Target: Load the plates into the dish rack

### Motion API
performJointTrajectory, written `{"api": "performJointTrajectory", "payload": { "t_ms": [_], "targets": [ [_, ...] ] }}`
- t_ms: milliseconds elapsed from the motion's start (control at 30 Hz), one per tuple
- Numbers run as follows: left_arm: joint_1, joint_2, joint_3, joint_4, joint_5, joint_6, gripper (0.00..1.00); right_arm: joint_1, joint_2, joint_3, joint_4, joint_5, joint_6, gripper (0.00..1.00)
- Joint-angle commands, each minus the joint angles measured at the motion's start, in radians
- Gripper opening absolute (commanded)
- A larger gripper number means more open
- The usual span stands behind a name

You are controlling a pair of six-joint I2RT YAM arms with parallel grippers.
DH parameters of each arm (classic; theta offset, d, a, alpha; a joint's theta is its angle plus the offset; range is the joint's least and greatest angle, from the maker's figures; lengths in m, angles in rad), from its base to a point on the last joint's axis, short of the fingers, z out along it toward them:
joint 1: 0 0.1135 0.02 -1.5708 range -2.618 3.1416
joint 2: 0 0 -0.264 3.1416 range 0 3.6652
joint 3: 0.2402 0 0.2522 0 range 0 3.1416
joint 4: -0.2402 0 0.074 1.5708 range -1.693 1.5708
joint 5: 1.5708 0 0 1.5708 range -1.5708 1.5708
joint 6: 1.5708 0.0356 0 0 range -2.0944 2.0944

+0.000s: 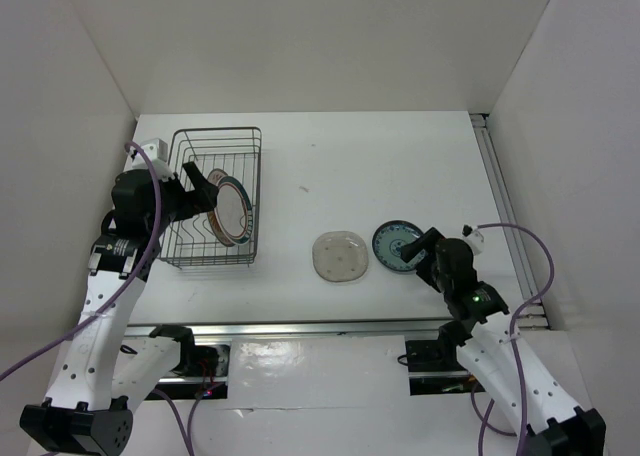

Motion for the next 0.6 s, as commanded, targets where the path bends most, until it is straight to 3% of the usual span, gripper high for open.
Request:
{"api": "performJointTrajectory", "payload": {
  "t_ms": [0, 167, 567],
  "targets": [
    [0.008, -0.002, 0.043, 0.037, 0.024, 0.014, 1.00, 0.007, 0.067, -0.060, 0.027, 0.018, 0.103, 0.93],
    [0.008, -0.011, 0.043, 0.037, 0.035, 0.014, 1.00, 0.007, 0.091, -0.132, 0.130, 0.006, 0.150, 0.91],
    [0.008, -0.030, 0.043, 0.037, 0.055, 0.014, 1.00, 0.007, 0.218, -0.266, 0.361, 0.104, 0.219, 0.69]
  ]
}}
